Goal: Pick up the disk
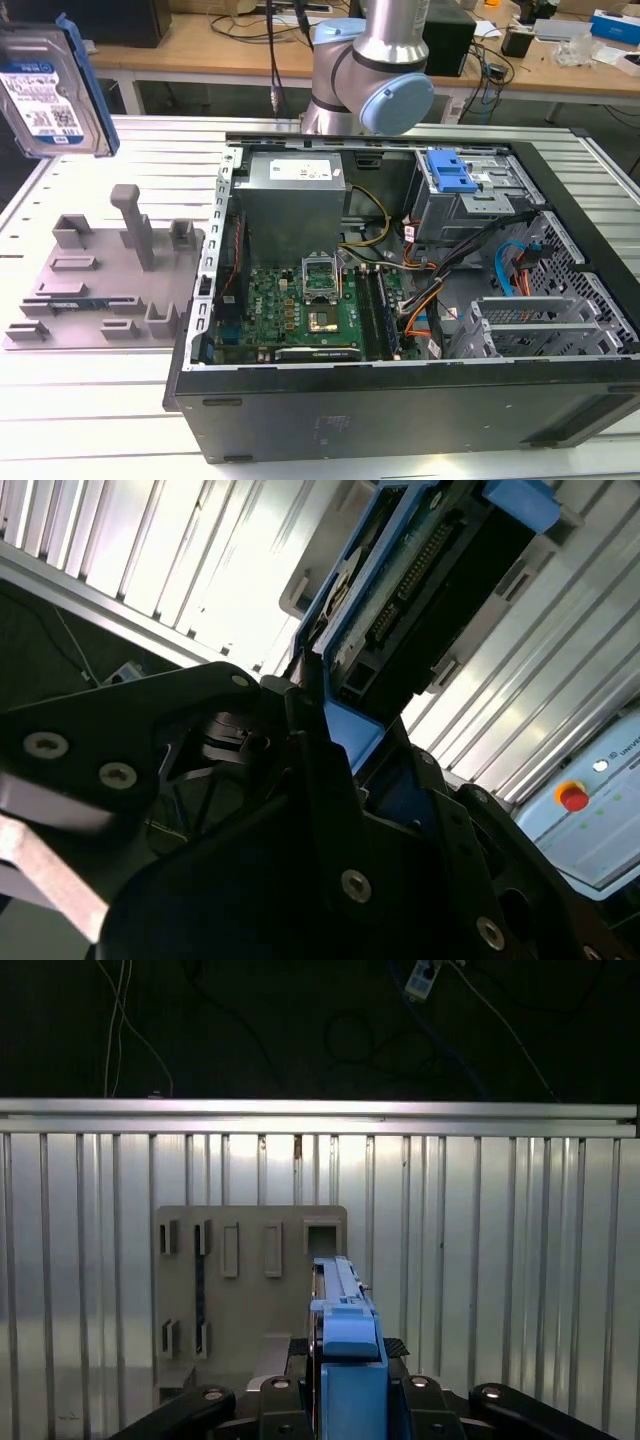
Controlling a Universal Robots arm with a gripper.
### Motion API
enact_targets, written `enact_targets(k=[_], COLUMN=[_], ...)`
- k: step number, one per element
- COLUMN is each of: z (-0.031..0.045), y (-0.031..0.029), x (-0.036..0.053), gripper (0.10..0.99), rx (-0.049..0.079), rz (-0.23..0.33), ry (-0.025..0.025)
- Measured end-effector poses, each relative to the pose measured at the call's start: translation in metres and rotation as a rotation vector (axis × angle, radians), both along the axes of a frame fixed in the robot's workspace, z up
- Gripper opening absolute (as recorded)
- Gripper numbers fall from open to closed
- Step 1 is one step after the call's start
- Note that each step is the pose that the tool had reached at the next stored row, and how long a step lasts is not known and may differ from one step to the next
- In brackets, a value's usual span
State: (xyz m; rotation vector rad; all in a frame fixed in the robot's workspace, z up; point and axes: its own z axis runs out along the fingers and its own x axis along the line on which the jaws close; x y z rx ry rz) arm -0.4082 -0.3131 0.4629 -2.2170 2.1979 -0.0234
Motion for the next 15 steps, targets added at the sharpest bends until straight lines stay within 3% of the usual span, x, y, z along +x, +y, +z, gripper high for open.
enact_targets(k=[2, 15], z=[0.0040, 0.0051], y=[0.0000, 0.0000], x=[0.0000, 0.0000], gripper=[0.365, 0.365], rx=[0.001, 0.000], rz=[0.000, 0.000], ry=[-0.0004, -0.0008])
